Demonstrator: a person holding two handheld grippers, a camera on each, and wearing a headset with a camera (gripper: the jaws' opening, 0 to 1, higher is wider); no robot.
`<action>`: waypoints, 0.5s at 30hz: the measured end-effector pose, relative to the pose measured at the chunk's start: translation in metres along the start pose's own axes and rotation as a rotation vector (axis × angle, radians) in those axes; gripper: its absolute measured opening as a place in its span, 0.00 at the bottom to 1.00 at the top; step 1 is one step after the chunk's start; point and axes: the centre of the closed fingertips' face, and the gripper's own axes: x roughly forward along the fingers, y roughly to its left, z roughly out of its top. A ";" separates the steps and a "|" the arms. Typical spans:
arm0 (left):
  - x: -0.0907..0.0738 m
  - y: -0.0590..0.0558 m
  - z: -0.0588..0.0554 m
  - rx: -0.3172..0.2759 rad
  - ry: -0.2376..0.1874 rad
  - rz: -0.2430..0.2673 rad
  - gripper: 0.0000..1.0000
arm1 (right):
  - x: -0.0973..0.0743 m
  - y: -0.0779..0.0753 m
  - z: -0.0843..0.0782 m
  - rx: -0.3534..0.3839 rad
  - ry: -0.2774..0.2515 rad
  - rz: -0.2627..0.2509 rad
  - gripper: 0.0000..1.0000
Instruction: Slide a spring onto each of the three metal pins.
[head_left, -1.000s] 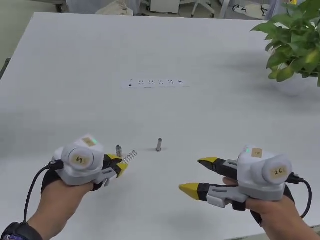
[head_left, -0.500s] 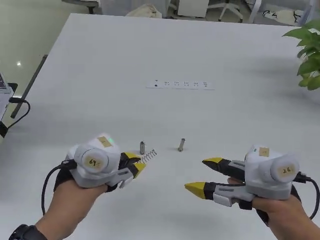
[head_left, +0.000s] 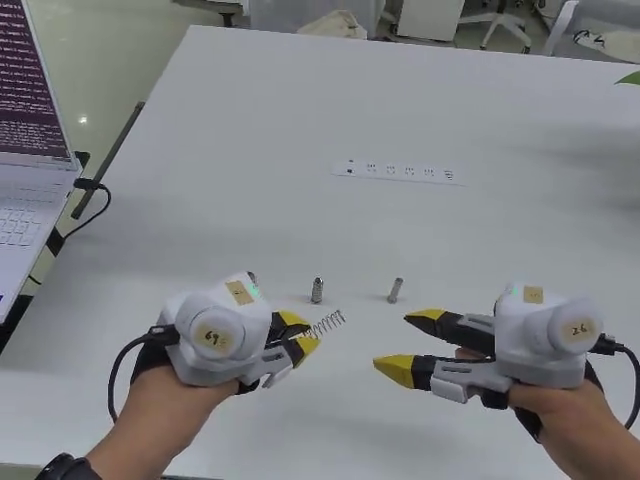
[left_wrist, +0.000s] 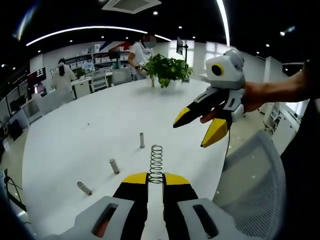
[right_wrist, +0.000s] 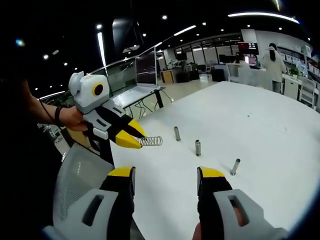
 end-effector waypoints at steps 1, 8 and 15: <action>0.000 -0.001 0.000 0.001 -0.001 -0.002 0.03 | 0.001 0.001 0.001 0.000 -0.002 0.006 0.48; 0.001 -0.012 0.006 0.031 -0.005 -0.028 0.03 | 0.005 0.006 0.004 -0.010 0.004 0.054 0.43; 0.005 -0.027 0.009 0.068 -0.001 -0.074 0.03 | 0.008 0.014 0.000 -0.015 0.036 0.126 0.41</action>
